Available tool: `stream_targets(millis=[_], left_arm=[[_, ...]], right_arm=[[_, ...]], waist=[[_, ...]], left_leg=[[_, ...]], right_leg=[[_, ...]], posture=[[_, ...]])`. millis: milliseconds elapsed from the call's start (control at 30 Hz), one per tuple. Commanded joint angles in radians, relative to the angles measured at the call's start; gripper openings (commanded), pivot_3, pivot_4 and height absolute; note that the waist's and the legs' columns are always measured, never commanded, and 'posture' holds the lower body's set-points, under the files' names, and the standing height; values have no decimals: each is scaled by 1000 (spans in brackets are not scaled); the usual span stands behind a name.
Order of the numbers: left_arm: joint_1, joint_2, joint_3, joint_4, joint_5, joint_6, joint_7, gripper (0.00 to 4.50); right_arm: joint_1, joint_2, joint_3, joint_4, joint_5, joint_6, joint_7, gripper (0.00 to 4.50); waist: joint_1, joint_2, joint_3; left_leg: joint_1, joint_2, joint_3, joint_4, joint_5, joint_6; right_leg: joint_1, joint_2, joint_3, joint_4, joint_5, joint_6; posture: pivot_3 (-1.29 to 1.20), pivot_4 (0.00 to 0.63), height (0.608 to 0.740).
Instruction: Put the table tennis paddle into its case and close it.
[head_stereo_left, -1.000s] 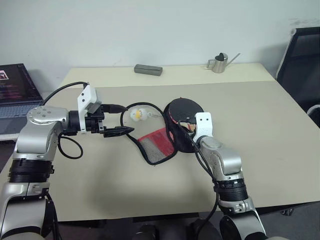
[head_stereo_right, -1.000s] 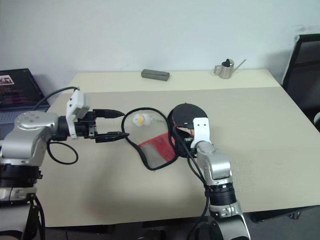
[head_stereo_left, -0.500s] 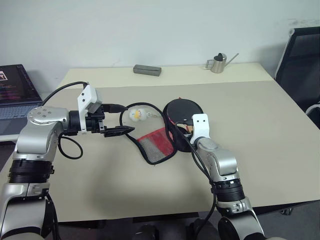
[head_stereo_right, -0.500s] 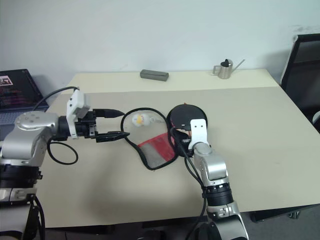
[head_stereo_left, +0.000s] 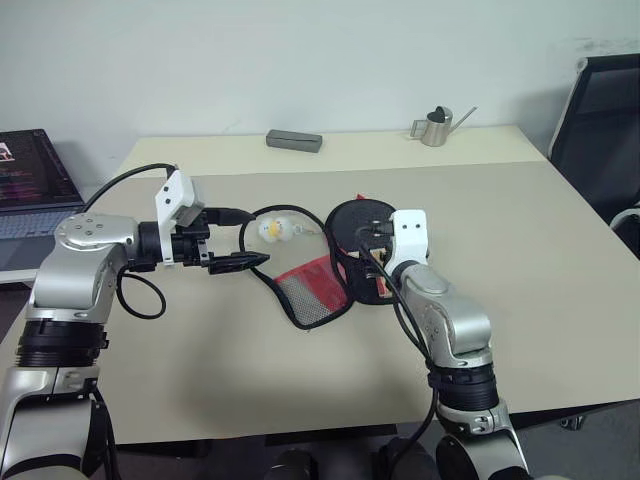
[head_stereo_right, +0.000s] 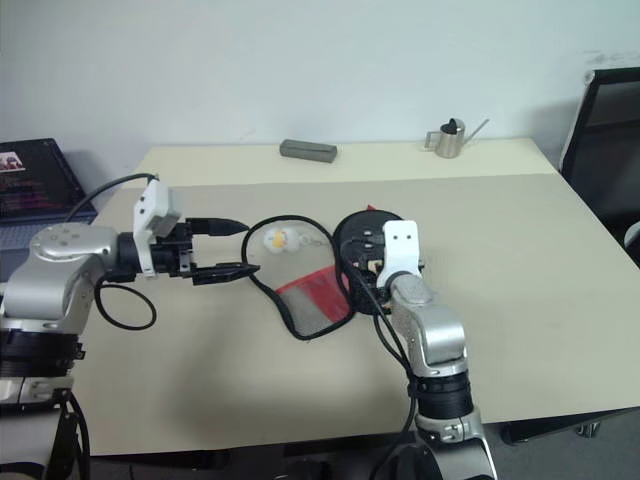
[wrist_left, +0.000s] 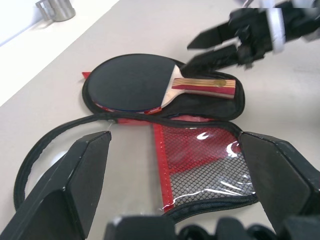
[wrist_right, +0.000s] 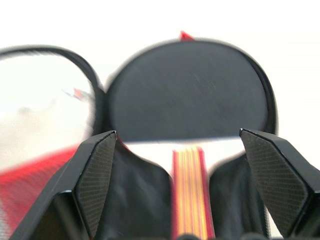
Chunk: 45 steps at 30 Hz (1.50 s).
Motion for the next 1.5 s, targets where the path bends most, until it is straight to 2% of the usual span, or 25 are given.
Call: stream_targets(millis=[33, 167, 333, 433, 700, 900, 1267, 1500], left_arm=[[10, -6, 40, -35, -13, -11, 31, 4500], [49, -30, 29, -70, -11, -15, 55, 4500], [93, -21, 69, -32, 15, -41, 114, 4500], [130, -12, 100, 0, 24, -60, 145, 4500], [166, 8, 100, 149, 87, -158, 159, 4500], [129, -16, 58, 294, 171, -260, 182, 4500], [-46, -177, -34, 561, 282, -400, 270, 4500], [-130, -203, -45, 739, 341, -497, 345, 4500]], right_arm=[[-49, -93, 12, -66, 36, -82, 122, 4359], [-70, -254, -24, -25, 140, -169, 358, 4359], [-66, -442, -38, 50, 193, -213, 548, 4359], [-41, -508, -31, 78, 199, -278, 617, 4359], [-28, -637, -29, 39, 327, -184, 816, 4359], [-32, -668, -28, 29, 362, -191, 853, 4359], [-25, -648, -25, 34, 353, -204, 812, 4359], [-12, -655, -46, 15, 370, -195, 802, 4359]], waist=[[0, 0, 0], [3, -1, 0], [2, -1, 0], [-1, -1, 0], [6, -1, 0], [12, -1, -1], [27, -1, 0], [24, -2, 0]], left_leg=[[0, 0, 0, 0, 0, 0], [0, 0, 1, 1, 0, 0], [0, 1, 2, 1, 0, 0], [0, 2, 3, 1, 0, 0], [0, 4, 4, 2, 0, 0], [-1, 4, 4, 4, 0, 0], [-5, 3, 4, 15, 0, 1], [-4, 4, 4, 15, 0, 1]], right_leg=[[0, 0, 0, 0, 0, 0], [1, 0, 0, -1, 1, 1], [1, 1, 0, 0, 1, 1], [1, 1, 1, 0, 1, 0], [1, 2, 1, -1, 2, -1], [1, 2, 1, -1, 3, -1], [2, 3, 1, -1, 8, 3], [1, 4, 1, 0, 8, 2]], posture=[[0, 150, 740], [0, 150, 740], [0, 150, 740], [0, 150, 740], [0, 150, 740], [0, 150, 740], [0, 150, 740], [0, 150, 740]])
